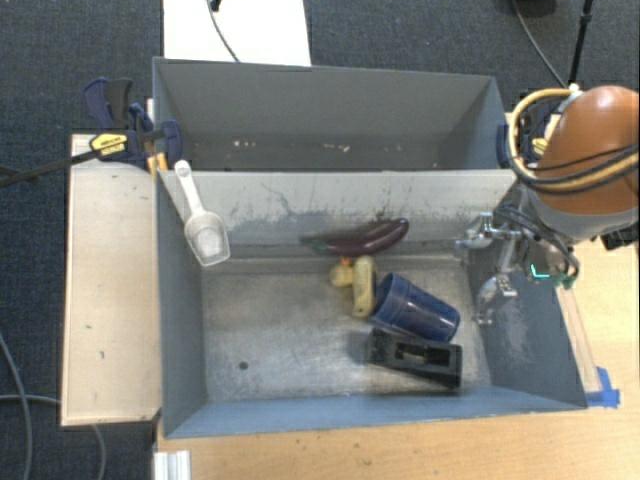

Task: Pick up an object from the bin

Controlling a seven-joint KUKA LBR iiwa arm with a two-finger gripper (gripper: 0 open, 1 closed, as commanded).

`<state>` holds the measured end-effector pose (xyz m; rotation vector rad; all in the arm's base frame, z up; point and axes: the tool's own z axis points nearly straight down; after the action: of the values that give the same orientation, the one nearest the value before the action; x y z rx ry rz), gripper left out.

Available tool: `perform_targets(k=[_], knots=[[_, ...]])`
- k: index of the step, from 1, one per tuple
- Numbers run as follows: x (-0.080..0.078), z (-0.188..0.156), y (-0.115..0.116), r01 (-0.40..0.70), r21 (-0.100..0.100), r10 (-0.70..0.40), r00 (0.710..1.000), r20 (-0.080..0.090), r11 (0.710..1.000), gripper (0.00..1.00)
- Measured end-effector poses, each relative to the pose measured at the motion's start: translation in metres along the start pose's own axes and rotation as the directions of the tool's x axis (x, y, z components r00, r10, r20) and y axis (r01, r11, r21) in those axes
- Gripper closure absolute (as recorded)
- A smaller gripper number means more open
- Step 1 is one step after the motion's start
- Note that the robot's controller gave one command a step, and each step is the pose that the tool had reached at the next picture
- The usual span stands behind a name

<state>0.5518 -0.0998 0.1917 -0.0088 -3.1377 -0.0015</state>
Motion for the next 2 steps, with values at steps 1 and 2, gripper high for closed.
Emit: perform_targets(k=[1, 2], knots=[[-0.002, -0.004, 0.0, 0.002, 0.001, -0.002, 1.0, 0.008, 1.0, 0.0], [0.002, 0.014, 0.007, -0.082, 0.002, 0.082, 0.997, 0.015, 0.997, 0.0]])
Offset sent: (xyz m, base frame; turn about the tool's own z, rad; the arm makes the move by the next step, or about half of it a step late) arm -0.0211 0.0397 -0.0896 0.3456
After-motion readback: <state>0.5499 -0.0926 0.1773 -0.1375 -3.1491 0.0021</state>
